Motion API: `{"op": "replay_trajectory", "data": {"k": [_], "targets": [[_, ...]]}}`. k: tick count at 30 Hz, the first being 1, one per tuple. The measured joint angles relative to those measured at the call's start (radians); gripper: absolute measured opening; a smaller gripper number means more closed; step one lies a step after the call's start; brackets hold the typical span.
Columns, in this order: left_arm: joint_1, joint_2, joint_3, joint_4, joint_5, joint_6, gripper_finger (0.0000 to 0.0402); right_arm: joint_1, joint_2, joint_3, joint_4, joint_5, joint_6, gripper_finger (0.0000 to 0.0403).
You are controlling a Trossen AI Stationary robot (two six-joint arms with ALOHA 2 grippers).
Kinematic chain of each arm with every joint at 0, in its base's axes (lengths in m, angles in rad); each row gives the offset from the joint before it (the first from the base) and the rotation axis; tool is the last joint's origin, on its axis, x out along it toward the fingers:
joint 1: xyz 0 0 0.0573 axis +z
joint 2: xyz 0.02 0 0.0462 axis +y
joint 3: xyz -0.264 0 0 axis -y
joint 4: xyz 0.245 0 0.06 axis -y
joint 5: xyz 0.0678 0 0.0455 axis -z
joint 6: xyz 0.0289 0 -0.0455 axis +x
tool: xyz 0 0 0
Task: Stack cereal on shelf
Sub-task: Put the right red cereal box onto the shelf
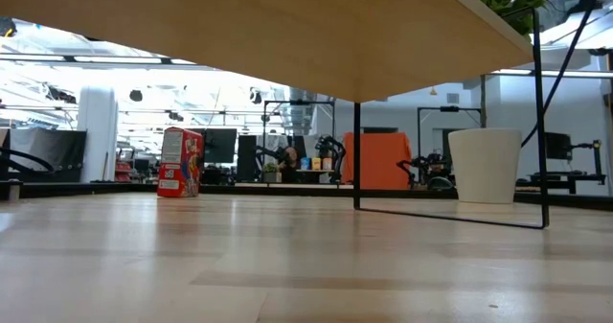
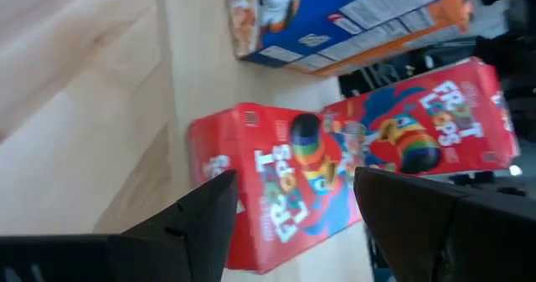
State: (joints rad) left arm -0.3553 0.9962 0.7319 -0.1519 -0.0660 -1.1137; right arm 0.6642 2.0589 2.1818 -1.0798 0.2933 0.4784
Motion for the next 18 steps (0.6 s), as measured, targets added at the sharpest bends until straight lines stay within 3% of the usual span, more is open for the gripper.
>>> {"op": "replay_trajectory", "data": {"k": [8, 14, 18], "targets": [[0.0, 0.0, 0.0, 0.007, 0.027, -0.015, 0.0228, -0.017, 0.038, -0.001, 0.011, -0.021, -0.017, 0.0058], [0.008, 0.0, 0.0, -0.125, 0.023, -0.037, 0.0228, -0.017, 0.036, -0.001, 0.004, -0.021, -0.017, 0.0059], [0.008, 0.0, 0.0, -0.121, 0.019, -0.048, 0.0228, -0.017, 0.036, -0.001, 0.004, -0.023, -0.019, 0.0059]]}}
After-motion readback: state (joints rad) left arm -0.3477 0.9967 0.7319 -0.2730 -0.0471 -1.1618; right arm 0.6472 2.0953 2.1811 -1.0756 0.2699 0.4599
